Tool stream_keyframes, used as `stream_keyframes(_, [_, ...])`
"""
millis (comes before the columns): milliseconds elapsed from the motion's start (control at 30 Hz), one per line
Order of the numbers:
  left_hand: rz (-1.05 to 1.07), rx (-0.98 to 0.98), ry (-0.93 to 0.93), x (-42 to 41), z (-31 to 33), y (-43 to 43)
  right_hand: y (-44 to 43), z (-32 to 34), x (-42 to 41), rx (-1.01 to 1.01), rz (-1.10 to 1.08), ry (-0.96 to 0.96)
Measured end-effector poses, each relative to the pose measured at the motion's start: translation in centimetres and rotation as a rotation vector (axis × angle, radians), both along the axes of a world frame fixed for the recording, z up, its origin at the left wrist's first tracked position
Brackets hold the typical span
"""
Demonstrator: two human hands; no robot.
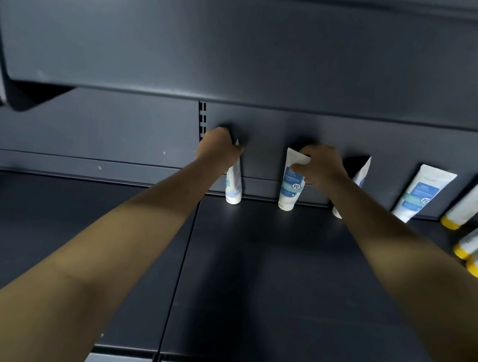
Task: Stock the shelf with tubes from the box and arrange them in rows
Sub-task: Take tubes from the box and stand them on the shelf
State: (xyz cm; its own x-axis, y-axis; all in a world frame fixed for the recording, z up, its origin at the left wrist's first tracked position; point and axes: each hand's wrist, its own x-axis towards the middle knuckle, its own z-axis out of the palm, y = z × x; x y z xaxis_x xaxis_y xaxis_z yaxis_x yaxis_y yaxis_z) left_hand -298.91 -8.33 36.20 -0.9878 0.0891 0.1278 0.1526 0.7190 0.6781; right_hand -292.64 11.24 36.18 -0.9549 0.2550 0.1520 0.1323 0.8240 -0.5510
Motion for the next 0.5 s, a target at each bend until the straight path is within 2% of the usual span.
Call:
stream_keyframes(167, [-0.050, -0.056, 0.005, 0.5, 0.6, -0.3, -0.6, 0.6, 0.3, 0.017, -0.012, 0.019])
stream_keyframes(267, [-0.091, -0.063, 0.003, 0.8, 1.2, -0.7, -0.9, 1.3, 1.0, 0.098, -0.020, 0.014])
stream_keyframes(500, [-0.216, -0.252, 0.095, 2.9, 3.4, -1.7, -2.1, 4.4, 5.1, 0.199, -0.029, -0.066])
